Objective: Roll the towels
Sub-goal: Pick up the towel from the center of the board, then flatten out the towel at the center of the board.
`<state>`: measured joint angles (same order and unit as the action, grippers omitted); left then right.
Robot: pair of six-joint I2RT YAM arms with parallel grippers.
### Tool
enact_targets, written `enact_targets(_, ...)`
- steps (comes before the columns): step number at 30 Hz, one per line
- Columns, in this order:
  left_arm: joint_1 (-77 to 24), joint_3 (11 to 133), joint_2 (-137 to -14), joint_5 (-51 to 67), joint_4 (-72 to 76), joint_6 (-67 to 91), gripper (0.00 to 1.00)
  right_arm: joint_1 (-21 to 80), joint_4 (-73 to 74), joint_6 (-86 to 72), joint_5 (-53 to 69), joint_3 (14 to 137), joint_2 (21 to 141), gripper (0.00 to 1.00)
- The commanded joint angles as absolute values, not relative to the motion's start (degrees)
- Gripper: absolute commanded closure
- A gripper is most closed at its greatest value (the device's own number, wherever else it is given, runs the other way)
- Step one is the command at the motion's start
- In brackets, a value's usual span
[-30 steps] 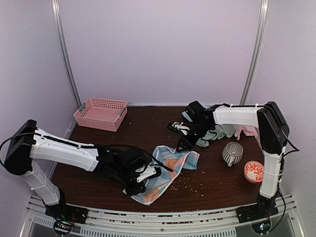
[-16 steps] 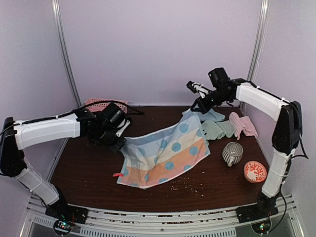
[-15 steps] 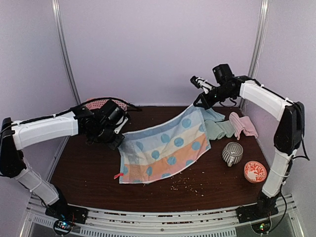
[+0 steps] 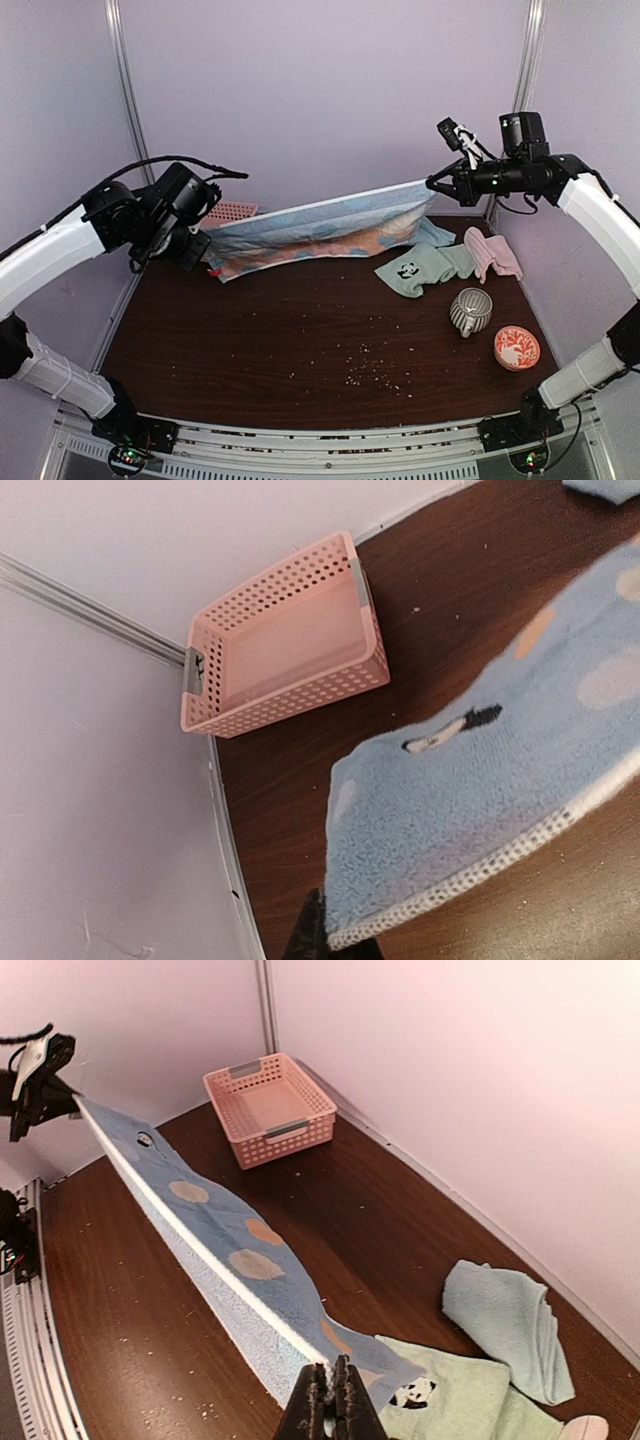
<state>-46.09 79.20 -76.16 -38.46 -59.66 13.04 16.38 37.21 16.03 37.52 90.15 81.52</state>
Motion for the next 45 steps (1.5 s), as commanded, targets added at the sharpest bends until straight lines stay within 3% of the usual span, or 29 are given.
enact_targets(1,-46.85,80.78,-68.75,-42.1,-64.87,12.94,1.0,15.82,34.2,16.52,43.61,80.98,71.73,1.0)
enact_targets(9,-62.05,82.68,-63.72,-38.15,-68.26,16.5,1.0,16.26,39.79,20.6,57.2,69.49,56.12,1.0)
enact_targets(15,-61.98,78.37,-66.73,-39.59,-65.63,17.67,1.0,16.34,35.04,16.48,56.82,61.84,55.28,1.0)
enact_targets(20,-43.88,70.68,-75.84,-31.54,-57.8,14.96,1.0,16.34,23.57,9.09,41.46,54.52,64.08,1.0)
enact_targets(25,-32.48,70.49,-88.66,-25.65,-45.39,8.65,1.0,16.35,20.42,6.96,36.25,62.6,84.93,1.0)
enact_targets(27,-31.47,74.25,-94.63,-27.72,-43.97,7.85,0.81,16.44,20.79,6.94,35.88,69.04,93.29,0.97)
enact_targets(29,-31.03,78.49,-99.11,-29.61,-43.76,7.35,0.62,16.44,22.87,6.26,34.33,76.13,100.07,0.76)
enact_targets(33,-30.98,84.32,-102.53,-31.22,-47.32,8.8,0.5,16.28,26.29,5.66,31.62,82.76,103.56,0.62)
enact_targets(36,-31.03,81.56,-99.42,-29.95,-48.17,10.95,0.5,16.43,25.29,6.43,31.76,78.86,99.96,0.58)
enact_targets(42,-31.11,67.57,-90.16,-13.56,-46.45,18.8,0.51,17.8,33.72,15.85,32.92,71.91,93.78,0.6)
enact_targets(45,-31.52,61.82,-86.69,-4.7,-44.92,22.18,0.64,20.29,36.53,21.42,34.19,67.57,90.36,0.62)
